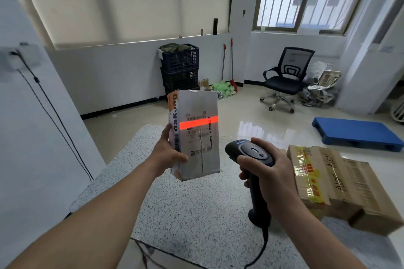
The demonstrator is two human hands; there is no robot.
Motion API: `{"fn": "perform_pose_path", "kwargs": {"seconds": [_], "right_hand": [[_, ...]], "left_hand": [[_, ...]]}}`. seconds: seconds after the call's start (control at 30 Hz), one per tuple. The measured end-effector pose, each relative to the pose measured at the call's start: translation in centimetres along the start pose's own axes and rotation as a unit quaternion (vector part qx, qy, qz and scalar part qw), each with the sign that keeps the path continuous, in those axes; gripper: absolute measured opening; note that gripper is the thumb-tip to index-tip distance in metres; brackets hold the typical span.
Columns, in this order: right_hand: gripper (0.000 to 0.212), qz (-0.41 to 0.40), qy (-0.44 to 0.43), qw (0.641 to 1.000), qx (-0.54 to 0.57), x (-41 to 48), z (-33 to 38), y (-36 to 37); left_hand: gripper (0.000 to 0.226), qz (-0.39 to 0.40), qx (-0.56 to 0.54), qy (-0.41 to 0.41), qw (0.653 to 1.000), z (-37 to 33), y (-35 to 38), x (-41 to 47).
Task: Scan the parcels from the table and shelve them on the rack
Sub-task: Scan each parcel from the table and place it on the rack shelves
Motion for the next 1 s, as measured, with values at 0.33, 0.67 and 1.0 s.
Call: {"fn": "perform_pose_path", "kwargs": {"seconds": [0.33,0.67,1.0], "right_hand": [[0.059,0.005,-0.015,1.000,0.004,-0.2,0.9,-0.4],[0.065,0.010,-0.018,1.000,0.001,-0.6,1.2,-0.9],[0.061,0.028,-0.030,0.999,0.012,-1.6,2.2,-0.9]], "left_hand": [[0.129,-0.014,0.011,-0.017,1.000,0.4,-0.6,-0.2],[0.131,-0.026,0.033,-0.015,0.999,0.2,-0.8,-1.3],[0.122,-0.044,0.016,0.014,0.999,-1.0,-0.3,-3.0]]}}
Point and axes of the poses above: each hand's wrist, its own x-axis towards the middle knuckle, its own y-axis out of the palm, z = x × y, the point moved 10 cm from there along x, towards the middle knuckle, and after that the axes turned 3 degrees about z, right-handed, at the moved point
